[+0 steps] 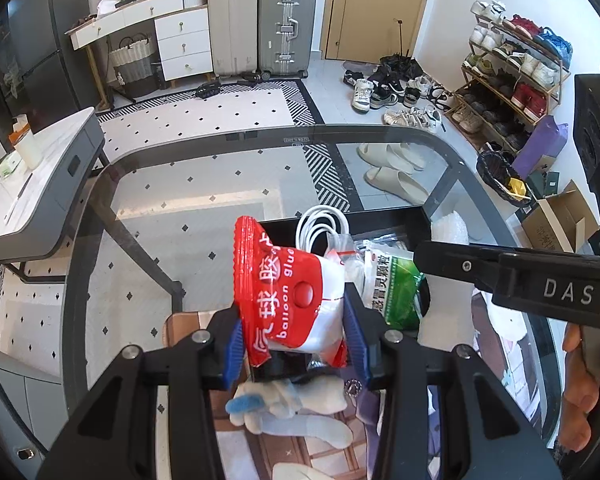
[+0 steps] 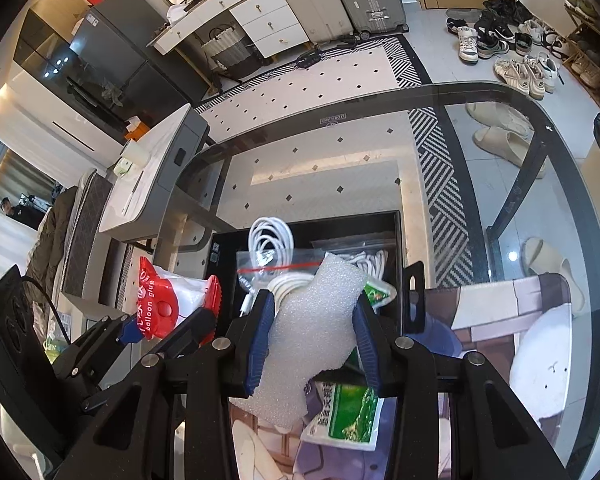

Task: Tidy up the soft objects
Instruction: 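Lift the red balloon bag and foam sheet and carry both over the black box, then lower the red bag and foam sheet into the box and open both grippers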

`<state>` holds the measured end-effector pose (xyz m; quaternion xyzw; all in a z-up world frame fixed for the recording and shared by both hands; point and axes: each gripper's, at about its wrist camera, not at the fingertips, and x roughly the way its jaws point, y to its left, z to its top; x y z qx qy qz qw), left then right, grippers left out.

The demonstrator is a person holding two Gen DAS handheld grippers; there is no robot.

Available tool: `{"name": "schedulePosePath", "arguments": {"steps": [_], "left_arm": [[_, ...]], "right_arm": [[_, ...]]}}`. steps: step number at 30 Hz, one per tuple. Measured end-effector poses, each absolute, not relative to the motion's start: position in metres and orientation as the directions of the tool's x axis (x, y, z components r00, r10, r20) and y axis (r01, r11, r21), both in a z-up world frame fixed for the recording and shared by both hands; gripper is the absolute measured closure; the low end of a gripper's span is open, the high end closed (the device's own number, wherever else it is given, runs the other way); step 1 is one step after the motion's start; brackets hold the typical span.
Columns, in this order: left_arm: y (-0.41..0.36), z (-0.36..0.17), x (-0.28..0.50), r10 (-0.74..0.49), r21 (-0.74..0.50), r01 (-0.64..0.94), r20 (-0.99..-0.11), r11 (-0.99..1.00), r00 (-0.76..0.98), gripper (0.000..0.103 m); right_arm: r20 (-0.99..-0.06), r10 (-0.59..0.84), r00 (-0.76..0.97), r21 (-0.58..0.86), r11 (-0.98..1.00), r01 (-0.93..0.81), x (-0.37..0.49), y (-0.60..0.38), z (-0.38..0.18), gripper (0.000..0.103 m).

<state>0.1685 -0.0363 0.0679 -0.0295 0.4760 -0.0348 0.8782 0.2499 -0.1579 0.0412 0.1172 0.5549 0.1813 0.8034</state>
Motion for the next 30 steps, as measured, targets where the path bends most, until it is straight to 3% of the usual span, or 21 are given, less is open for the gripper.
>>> {"name": "schedulePosePath", "arguments": {"steps": [23, 27, 30], "left_arm": [[-0.042, 0.029, 0.19, -0.093, -0.089, 0.033, -0.871, 0.996, 0.483, 0.06], [-0.043, 0.028, 0.19, -0.098, -0.091, 0.038, -0.871, 0.995, 0.481, 0.055], [-0.044, 0.029, 0.188, -0.12, -0.108, 0.052, -0.869, 0.993, 0.48, 0.045]], "right_arm": [[-0.891, 0.349, 0.289, 0.313, 0.936, -0.162, 0.274, -0.143, -0.001, 0.063], [-0.891, 0.345, 0.296, 0.307, 0.937, -0.17, 0.271, -0.141, 0.002, 0.061], [-0.887, 0.351, 0.301, 0.312, 0.935, -0.171, 0.27, -0.144, 0.006, 0.053]]}}
